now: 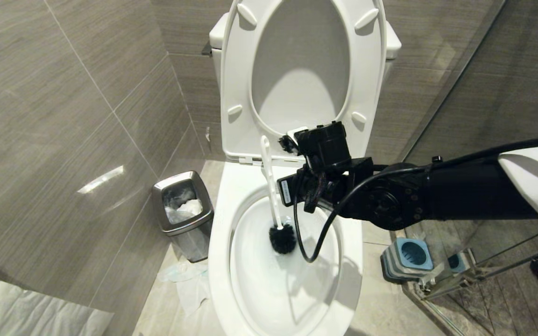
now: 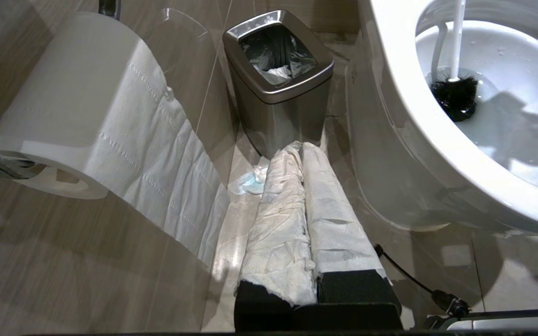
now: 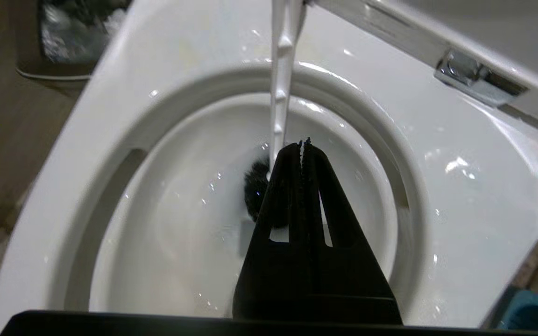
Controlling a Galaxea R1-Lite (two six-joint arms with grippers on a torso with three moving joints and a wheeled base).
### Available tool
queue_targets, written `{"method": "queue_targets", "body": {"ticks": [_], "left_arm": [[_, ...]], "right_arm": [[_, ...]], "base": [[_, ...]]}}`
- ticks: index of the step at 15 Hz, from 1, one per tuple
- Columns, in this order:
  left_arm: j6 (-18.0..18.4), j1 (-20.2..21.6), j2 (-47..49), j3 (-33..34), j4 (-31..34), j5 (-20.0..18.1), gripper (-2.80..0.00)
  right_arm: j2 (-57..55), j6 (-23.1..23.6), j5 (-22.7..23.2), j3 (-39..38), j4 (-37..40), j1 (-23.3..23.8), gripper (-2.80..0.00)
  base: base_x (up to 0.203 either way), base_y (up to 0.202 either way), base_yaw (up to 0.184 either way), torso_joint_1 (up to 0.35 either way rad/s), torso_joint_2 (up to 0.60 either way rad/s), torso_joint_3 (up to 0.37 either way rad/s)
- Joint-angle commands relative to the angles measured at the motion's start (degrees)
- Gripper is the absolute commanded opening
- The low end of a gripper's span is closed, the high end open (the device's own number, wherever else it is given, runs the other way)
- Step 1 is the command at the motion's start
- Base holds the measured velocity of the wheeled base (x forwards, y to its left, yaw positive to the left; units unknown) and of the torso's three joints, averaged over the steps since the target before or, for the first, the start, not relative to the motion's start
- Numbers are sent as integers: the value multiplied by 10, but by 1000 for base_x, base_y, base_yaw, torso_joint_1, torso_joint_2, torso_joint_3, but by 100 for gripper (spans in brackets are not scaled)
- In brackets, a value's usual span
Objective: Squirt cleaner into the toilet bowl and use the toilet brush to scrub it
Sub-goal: Scrub the toilet bowl
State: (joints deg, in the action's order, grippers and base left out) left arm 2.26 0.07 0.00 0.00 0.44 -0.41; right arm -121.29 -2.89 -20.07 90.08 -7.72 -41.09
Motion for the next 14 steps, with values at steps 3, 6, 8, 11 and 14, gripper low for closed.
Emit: {"method": "queue_targets", "body": {"ticks": [3,6,8,11,14], "left_arm": [[0,0,0,1,0,0,-280],[0,0,0,1,0,0,-280],[0,0,1,1,0,0,-280],[0,0,1,1,0,0,-280],[0,0,1,1,0,0,-280]], "right_arm": [[-27,2,-2,16,-4,-4,0],[-46,1,-1,40,-4,-4,0],[-63,0,-2,64,-4,-3,0],[-101,3,-6,105,-5,-2,0],[-146,5,-7,158,-6,-1,0]], "base": [[0,0,0,0,0,0],[0,0,0,0,0,0],[0,0,0,0,0,0],[0,0,0,0,0,0],[0,0,0,0,0,0]]}}
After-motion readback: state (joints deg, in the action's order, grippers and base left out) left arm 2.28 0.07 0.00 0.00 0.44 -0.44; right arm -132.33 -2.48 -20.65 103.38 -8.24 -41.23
